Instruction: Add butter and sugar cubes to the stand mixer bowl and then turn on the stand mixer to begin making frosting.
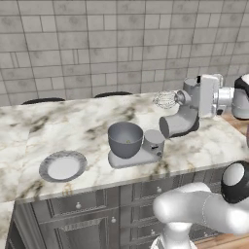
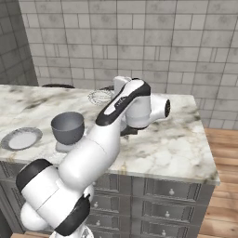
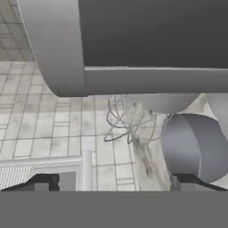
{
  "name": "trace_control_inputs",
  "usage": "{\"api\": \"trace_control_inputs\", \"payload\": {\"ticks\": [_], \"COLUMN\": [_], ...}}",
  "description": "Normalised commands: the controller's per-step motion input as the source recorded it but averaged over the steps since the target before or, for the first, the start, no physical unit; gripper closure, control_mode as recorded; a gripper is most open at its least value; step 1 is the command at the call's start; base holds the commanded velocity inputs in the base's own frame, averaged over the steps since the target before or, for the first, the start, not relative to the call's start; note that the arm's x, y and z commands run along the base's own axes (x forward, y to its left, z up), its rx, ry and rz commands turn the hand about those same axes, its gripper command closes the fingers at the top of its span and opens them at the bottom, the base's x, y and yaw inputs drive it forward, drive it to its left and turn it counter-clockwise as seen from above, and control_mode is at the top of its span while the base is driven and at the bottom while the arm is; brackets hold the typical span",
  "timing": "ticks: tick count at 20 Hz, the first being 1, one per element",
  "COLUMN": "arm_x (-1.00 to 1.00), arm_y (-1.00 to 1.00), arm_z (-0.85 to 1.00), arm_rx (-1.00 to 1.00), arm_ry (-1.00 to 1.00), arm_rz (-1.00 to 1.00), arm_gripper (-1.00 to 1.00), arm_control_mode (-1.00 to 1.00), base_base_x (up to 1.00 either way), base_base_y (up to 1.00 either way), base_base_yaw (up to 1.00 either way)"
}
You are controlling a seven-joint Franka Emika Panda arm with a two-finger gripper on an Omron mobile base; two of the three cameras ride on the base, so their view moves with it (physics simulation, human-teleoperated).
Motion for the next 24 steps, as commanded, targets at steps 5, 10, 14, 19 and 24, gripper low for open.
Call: {"api": "trace_control_inputs", "payload": {"ticks": [5,10,14,19,24], "arm_x": [-0.16,-0.08,0.09,0.27,0.2], "arm_y": [0.27,-0.64,-0.79,-0.7,-0.61], "arm_z": [0.01,0.06,0.2,0.12,0.0], "arm_rx": [-0.03,-0.03,0.0,0.0,0.0], "arm_ry": [-0.08,-0.03,0.0,0.0,0.0], "arm_rz": [-0.03,-0.11,-0.04,0.0,0.0], "arm_gripper": [-1.0,-1.0,-1.0,-1.0,-1.0], "arm_control_mode": [-1.0,-1.0,-1.0,-1.0,-1.0], "base_base_x": [0.0,0.0,0.0,0.0,0.0], "base_base_y": [0.0,0.0,0.0,0.0,0.0], "base_base_yaw": [0.0,0.0,0.0,0.0,0.0]}}
